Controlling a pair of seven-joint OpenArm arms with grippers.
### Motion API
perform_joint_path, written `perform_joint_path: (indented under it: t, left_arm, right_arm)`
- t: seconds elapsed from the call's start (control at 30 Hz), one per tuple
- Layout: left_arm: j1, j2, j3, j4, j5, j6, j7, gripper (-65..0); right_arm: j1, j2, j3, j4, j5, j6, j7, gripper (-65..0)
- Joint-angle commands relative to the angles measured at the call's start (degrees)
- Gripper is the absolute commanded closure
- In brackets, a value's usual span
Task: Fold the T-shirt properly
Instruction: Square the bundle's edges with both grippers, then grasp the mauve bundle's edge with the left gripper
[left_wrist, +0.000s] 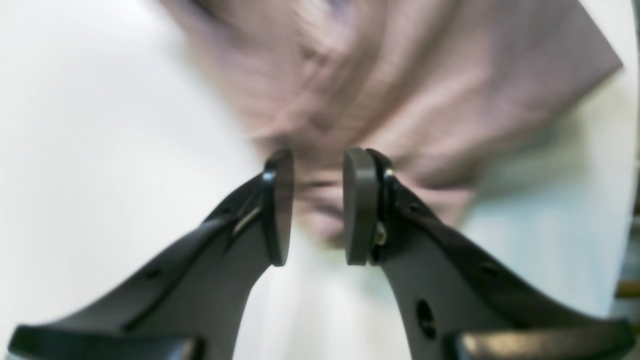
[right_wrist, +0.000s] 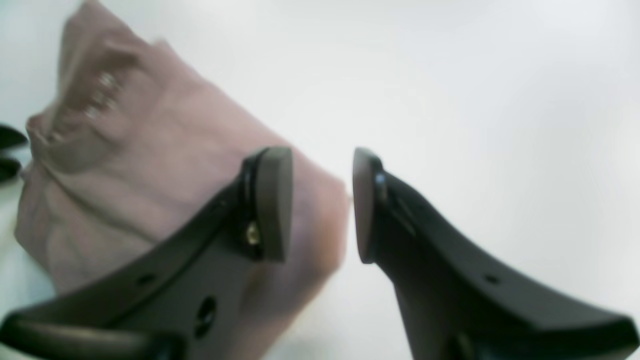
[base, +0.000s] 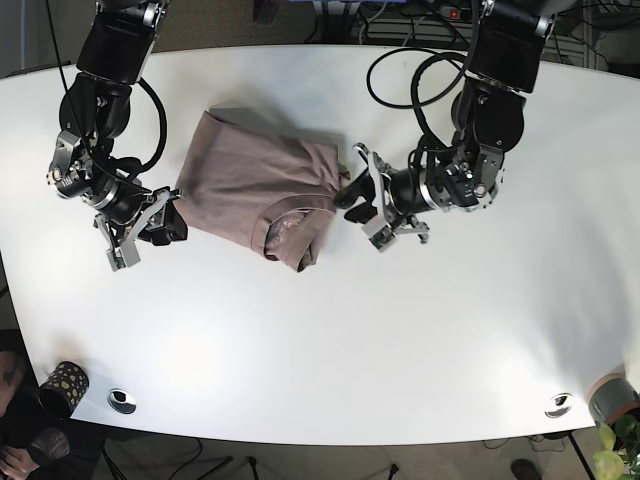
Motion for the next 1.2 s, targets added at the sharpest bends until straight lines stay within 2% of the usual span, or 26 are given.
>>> perform_joint_path:
  t: [0.0, 0.2, 0.3, 0.43, 0.7, 0.87, 1.0, 1.07, 1.17]
  left_arm:
    - [-0.4, 0.2, -2.0, 5.9, -1.2, -0.1, 1.0, -15.7]
    - [0.0, 0.5, -6.8, 10.5, -1.2, -0.1, 4.7, -15.7]
    - [1.4, 0.7, -8.2, 11.4, -1.2, -0.1, 4.7, -15.8]
    - [3.0, 0.8, -8.2, 13.1, -0.8, -0.1, 4.7, -15.8]
    - [3.9, 2.2, -8.2, 13.1, -0.8, 2.9, 4.7, -15.8]
    - [3.9, 2.2, -8.2, 13.1, -0.7, 2.9, 4.7, -16.0]
    - [3.8, 2.2, -8.2, 13.1, -0.7, 2.9, 4.7, -16.1]
    - [3.8, 2.3, -8.2, 13.1, -0.7, 3.4, 4.7, -19.7]
    - [3.8, 2.3, -8.2, 13.1, -0.7, 6.4, 4.7, -28.9]
  right_arm:
    - [1.0, 2.3, -0.1, 2.3, 0.9, 0.54, 0.4, -19.2]
    - [2.6, 3.9, -0.3, -3.2, 0.7, 0.54, 0.5, -19.2]
    - [3.1, 4.9, -1.5, -4.7, -2.4, 0.54, 1.8, -19.2]
    - [2.0, 5.1, -3.7, -4.7, -6.0, 0.54, 2.7, -19.0]
    - [-3.1, 4.7, -6.9, -1.9, -6.0, 0.54, 2.7, -18.9]
    - [-9.2, 2.2, -10.0, 6.4, -6.1, 0.54, 2.5, -18.9]
    - [-13.2, 0.3, -15.5, 12.3, -6.3, 0.54, 2.5, -18.9]
    - [-14.4, -0.3, -18.1, 14.3, -6.3, 0.54, 2.5, -18.9]
    - [-15.3, -2.5, -22.4, 15.0, -6.3, 0.54, 2.5, -18.9]
